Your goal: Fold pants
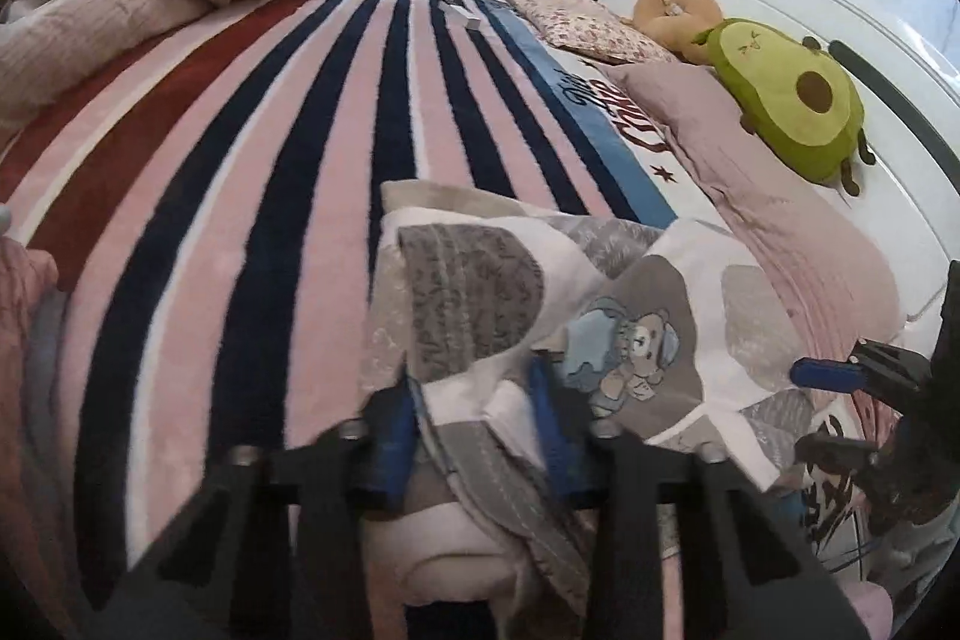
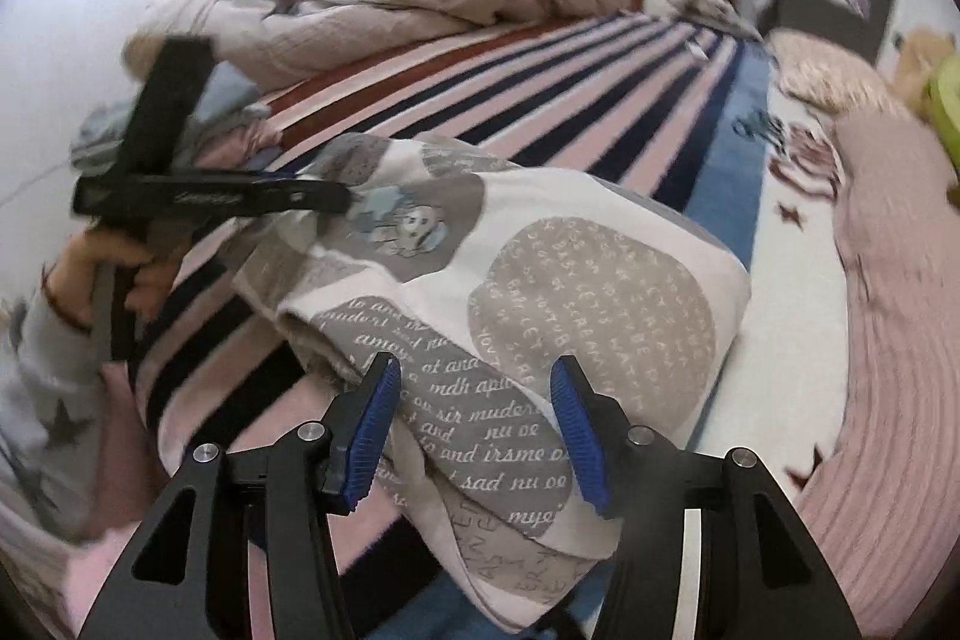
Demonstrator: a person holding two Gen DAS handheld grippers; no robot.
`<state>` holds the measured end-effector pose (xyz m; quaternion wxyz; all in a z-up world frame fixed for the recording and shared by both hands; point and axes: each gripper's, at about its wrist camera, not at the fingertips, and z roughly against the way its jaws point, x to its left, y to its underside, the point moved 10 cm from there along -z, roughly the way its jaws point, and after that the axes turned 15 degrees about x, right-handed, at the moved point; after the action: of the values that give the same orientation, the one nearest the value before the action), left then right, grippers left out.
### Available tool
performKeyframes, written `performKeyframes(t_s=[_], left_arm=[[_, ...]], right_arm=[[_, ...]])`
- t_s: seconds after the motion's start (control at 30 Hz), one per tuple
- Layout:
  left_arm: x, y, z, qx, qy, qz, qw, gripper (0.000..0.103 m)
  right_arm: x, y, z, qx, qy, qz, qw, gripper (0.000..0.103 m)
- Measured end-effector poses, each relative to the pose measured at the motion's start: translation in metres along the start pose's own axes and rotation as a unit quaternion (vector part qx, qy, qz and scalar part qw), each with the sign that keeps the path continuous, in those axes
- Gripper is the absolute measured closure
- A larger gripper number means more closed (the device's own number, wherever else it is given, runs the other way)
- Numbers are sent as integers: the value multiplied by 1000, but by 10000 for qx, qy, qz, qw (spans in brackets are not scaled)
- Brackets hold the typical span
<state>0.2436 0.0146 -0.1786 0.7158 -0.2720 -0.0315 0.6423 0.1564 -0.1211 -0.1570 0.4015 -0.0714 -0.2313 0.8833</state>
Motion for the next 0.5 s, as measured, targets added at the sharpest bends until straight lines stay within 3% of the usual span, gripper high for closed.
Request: performKeyframes(t_s=[0.1, 0.23, 0.3, 0.33, 0.4, 0.5], left_arm=[[-8, -3, 4, -77, 23, -125, 9999, 97], [-16, -14, 16, -233, -194, -403, 9987, 98], [-17, -24, 27, -340, -222, -448, 9982, 98], [-16, -30, 33, -399, -283, -466, 9977, 98], [-13, -42, 43, -489, -452, -509, 9965, 99], [-5, -50, 41, -381, -613, -477, 9962, 98]], right_arm=[[6, 2, -7, 4, 142, 291, 9995, 49], [13, 1, -13, 48, 235, 480, 9986, 49], [21, 3, -16, 97, 160, 642, 9978, 79], [26, 4, -16, 68, 177, 770, 9968, 103], [33, 3, -11, -174, 295, 999, 9944, 101], [43, 2, -9, -194, 56, 1050, 9943, 101]])
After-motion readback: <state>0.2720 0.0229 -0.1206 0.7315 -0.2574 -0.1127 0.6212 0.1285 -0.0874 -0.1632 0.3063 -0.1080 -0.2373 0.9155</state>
